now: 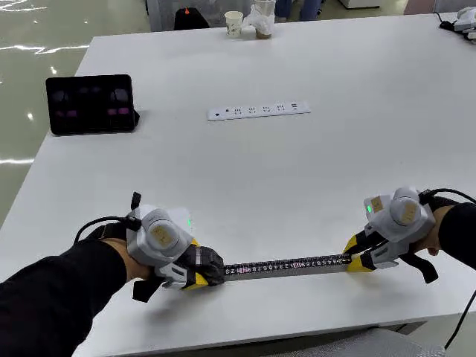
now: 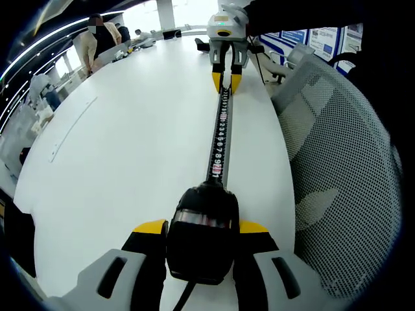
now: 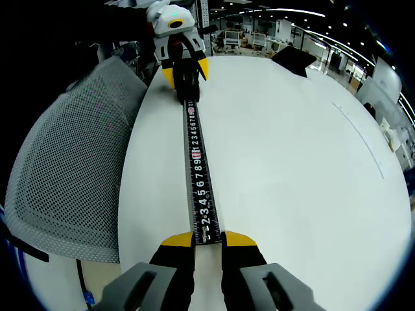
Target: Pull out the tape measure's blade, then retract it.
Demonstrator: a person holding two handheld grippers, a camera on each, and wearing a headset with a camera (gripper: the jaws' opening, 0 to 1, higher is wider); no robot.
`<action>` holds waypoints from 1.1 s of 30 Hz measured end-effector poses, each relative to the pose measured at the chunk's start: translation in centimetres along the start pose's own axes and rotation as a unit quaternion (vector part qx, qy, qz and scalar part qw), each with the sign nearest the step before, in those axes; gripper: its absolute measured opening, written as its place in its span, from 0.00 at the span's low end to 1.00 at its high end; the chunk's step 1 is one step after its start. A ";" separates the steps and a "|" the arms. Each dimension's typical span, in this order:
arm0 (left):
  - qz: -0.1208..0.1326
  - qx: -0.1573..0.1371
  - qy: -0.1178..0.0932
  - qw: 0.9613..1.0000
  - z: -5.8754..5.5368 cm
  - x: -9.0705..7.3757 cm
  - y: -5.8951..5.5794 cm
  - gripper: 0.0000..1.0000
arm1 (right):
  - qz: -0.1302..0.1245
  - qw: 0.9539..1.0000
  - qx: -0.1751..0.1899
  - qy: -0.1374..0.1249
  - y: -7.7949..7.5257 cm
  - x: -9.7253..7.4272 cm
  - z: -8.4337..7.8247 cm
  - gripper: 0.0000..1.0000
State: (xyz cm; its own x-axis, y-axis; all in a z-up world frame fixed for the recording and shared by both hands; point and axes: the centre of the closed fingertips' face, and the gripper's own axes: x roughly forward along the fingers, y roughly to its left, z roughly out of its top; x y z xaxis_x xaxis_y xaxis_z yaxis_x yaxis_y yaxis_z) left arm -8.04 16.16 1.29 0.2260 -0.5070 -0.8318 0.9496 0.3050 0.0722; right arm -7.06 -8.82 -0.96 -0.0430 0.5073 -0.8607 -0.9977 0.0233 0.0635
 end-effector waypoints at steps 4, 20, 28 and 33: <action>0.003 -0.009 0.012 1.000 -0.6 0.1 0.0 0.35 | -0.002 1.000 0.000 0.002 0.0 0.0 0.0 0.12; 0.023 -0.057 0.014 0.998 -2.6 -2.2 0.8 0.35 | -0.017 1.000 0.004 0.015 -0.4 0.2 -0.1 0.13; 0.036 -0.080 0.003 0.996 -3.2 -3.2 0.9 0.42 | -0.032 0.999 -0.001 0.014 -0.4 0.2 -0.2 0.14; 0.041 -0.089 -0.004 0.995 -3.7 -3.7 0.9 0.48 | -0.037 0.999 -0.001 0.011 -0.5 -0.3 0.0 0.15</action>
State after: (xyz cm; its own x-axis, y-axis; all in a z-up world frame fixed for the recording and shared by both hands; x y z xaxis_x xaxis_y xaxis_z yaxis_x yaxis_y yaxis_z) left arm -8.81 21.26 2.37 0.3041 -0.4796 -0.8231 0.8742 0.4838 0.0411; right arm -6.55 -8.99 -0.68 0.0289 0.4854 -0.8738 -0.9983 0.0586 -0.0004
